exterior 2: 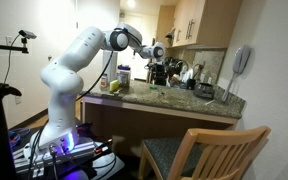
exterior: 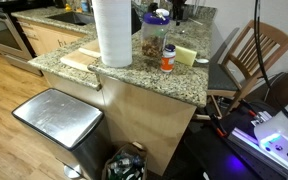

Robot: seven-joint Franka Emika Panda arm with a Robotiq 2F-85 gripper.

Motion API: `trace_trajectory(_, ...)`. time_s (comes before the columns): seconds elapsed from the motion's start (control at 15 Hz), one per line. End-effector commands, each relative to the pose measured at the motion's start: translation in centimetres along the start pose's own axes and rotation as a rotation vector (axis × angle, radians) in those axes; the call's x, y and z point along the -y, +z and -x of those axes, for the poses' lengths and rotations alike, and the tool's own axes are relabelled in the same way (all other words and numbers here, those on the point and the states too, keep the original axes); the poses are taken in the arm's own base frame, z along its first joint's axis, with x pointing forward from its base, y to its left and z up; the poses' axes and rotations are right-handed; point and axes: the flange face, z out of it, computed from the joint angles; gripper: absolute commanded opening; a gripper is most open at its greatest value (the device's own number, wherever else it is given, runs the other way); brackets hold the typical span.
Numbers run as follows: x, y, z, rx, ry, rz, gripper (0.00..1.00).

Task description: Move the spoon to the left side of the counter

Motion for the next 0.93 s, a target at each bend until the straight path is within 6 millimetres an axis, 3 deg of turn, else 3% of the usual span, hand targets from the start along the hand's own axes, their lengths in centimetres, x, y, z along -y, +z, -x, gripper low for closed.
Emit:
trace_trajectory(0.0, 0.5, 1.6, -0.1, -0.011, 0.074, -0.005, 1.00)
trace_trajectory(0.33, 1.8, 5.0, -1.1, 0.028, 0.287, -0.004, 1.00)
trace_trajectory(0.67, 2.0, 8.0, -0.9, 0.031, 0.352, -0.006, 1.00)
trace_trajectory(0.73, 2.1, 8.0, -0.9, 0.035, 0.359, 0.001, 0.75)
trace_trajectory(0.87, 2.1, 7.9, -0.8, 0.041, 0.364, 0.007, 0.69)
